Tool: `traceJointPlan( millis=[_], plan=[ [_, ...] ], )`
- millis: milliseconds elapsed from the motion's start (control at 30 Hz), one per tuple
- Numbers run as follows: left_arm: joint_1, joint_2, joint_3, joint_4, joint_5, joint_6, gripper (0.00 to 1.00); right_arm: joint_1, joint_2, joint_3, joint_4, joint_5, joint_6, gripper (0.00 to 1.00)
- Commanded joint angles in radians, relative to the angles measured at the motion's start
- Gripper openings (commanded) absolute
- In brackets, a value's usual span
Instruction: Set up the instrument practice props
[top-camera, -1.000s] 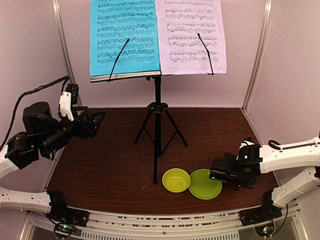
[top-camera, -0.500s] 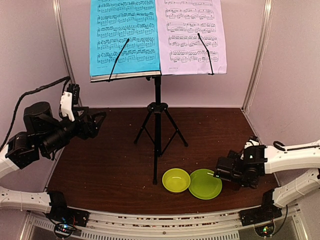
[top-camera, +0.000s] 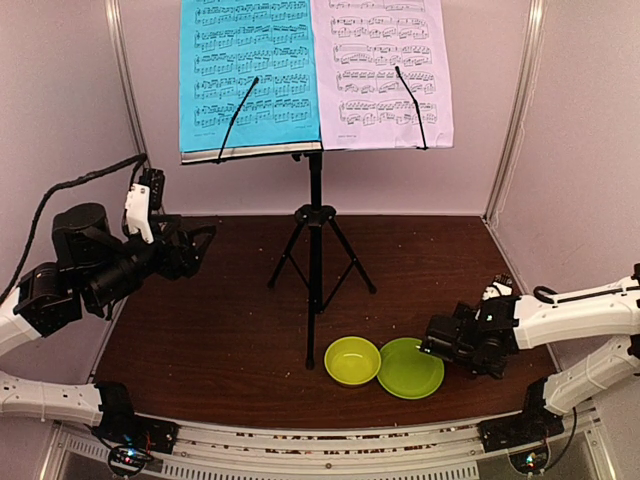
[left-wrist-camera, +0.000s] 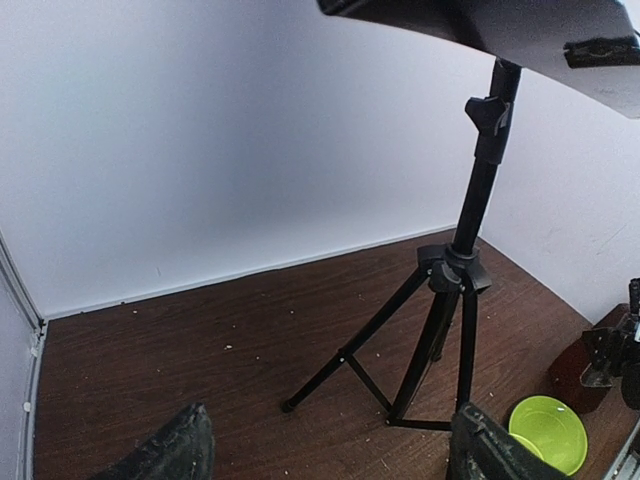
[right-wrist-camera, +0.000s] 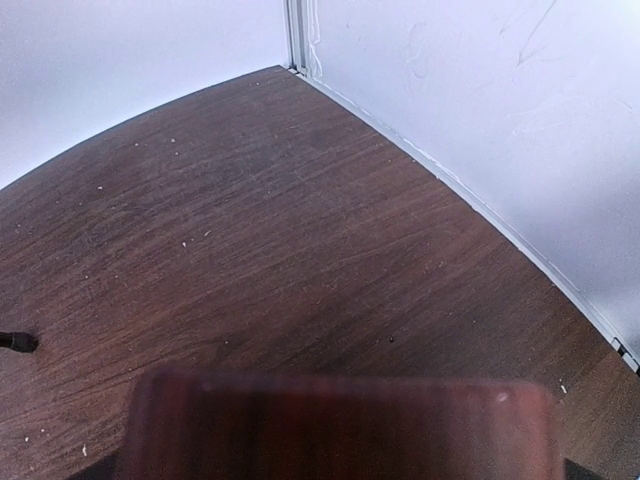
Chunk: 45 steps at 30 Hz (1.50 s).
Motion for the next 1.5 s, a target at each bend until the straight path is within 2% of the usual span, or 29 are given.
traceJointPlan(
  millis=[0,167,400,467,733,900,1033,1333,1467],
  plan=[
    [0.005,0.002,0.028,0.033,0.010,0.011,0.84,-0.011,0.001,-0.017,0.050,-0.018,-0.037,0.83],
    [0.005,0.004,0.027,0.030,0.028,0.017,0.84,-0.012,-0.065,-0.007,0.053,0.005,-0.077,0.67],
    [0.006,0.047,0.038,0.006,0.126,0.046,0.82,-0.013,-0.196,0.002,0.081,0.056,-0.173,0.46],
    [0.005,0.069,0.039,0.004,0.176,0.055,0.81,-0.013,-0.240,0.004,0.121,0.070,-0.244,0.41],
    [-0.008,0.112,-0.001,0.084,0.348,0.094,0.74,-0.022,-0.441,-0.047,0.431,0.049,-0.655,0.32],
    [-0.075,0.149,-0.040,0.163,0.394,0.133,0.69,-0.026,-0.568,-0.102,0.661,-0.077,-0.923,0.28],
    [-0.160,0.219,-0.041,0.195,0.378,0.202,0.67,-0.028,-0.615,-0.128,0.806,-0.221,-1.068,0.26],
    [-0.249,0.395,-0.017,0.294,0.359,0.239,0.54,-0.029,-0.590,-0.090,0.956,-0.505,-1.167,0.20],
    [-0.278,0.452,0.000,0.310,0.333,0.254,0.52,-0.029,-0.596,-0.088,1.021,-0.614,-1.195,0.20]
  ],
)
